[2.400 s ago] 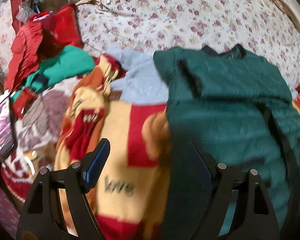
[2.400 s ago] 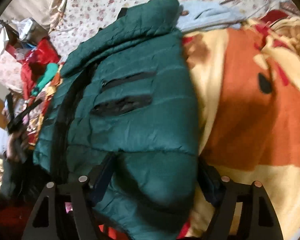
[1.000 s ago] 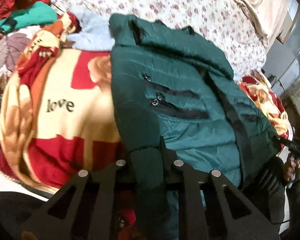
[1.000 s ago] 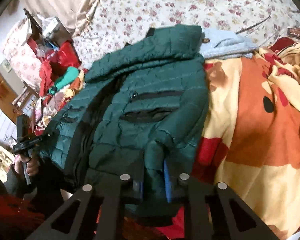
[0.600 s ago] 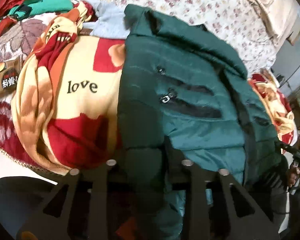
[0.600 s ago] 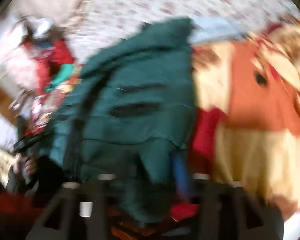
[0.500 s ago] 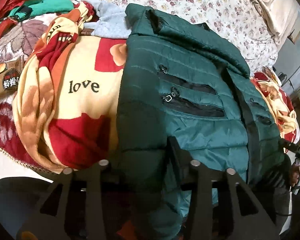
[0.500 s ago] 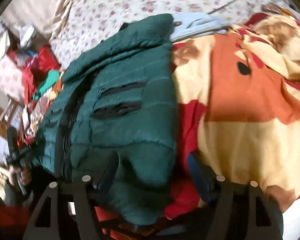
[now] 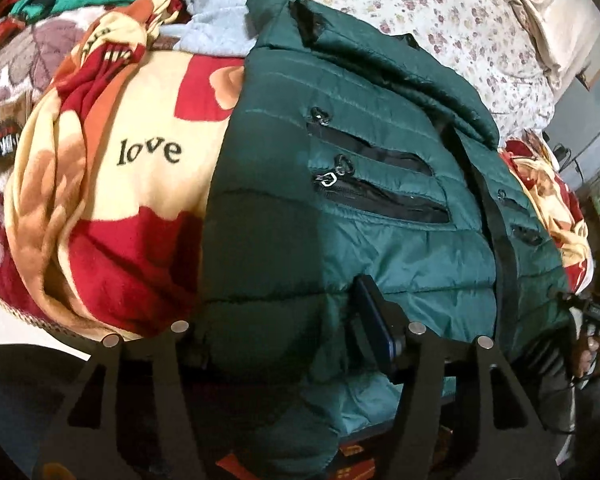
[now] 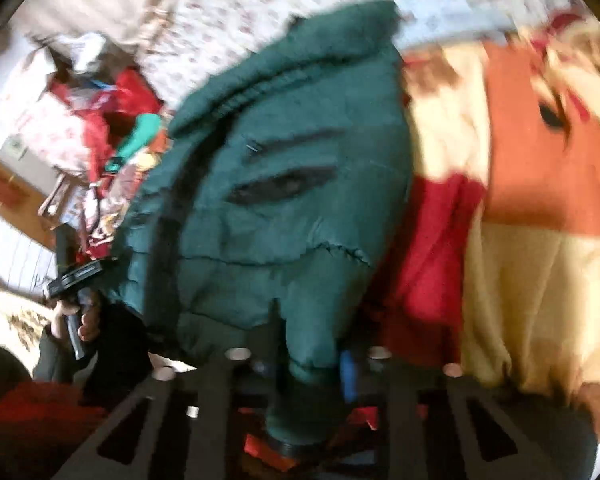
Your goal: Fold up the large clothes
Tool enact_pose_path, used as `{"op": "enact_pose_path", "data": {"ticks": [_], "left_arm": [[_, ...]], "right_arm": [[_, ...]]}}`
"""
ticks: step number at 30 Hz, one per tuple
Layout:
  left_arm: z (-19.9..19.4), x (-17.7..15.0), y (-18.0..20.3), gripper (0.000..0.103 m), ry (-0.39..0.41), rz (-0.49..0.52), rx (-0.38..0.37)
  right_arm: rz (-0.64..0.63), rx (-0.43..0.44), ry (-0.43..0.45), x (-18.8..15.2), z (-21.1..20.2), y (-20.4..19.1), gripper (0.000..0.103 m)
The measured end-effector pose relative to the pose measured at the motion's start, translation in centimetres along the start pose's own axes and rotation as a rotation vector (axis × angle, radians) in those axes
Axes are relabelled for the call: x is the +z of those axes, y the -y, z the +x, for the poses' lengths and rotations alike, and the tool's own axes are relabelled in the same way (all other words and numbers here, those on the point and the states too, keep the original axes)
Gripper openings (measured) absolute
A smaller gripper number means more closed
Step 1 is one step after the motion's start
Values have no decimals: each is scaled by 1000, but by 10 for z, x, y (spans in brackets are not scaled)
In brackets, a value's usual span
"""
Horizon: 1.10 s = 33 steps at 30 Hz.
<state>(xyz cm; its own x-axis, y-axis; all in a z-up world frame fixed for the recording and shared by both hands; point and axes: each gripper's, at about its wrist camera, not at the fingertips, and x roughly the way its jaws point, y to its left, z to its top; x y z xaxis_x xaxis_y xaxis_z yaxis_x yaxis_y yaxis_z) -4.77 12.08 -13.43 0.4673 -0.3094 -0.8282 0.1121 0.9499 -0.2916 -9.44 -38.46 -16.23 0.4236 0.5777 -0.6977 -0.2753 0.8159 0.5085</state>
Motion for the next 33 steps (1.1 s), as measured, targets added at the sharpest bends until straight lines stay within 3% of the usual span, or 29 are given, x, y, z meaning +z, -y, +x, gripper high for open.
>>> {"op": "enact_pose_path", "data": {"ticks": [2,5,15,24,33], "left_arm": [[-3,0,5,32,24,32,20],[-10,0,7,18,65,46,26],[-72,3,2,14,254,11,-62],[-126,-8,4,13,351,22,-117],[-174,-10,19,13,451,48,-175]], "right_arm": [[-61,6,54,-1,-8,-13,15],[-66,-6,96,0,-12,-16,13],[-161,-54,356,13,-73,-50,12],[-242,-55,462,12,-117,-86,12],[-261,-50,539,3,-151,-96,12]]}}
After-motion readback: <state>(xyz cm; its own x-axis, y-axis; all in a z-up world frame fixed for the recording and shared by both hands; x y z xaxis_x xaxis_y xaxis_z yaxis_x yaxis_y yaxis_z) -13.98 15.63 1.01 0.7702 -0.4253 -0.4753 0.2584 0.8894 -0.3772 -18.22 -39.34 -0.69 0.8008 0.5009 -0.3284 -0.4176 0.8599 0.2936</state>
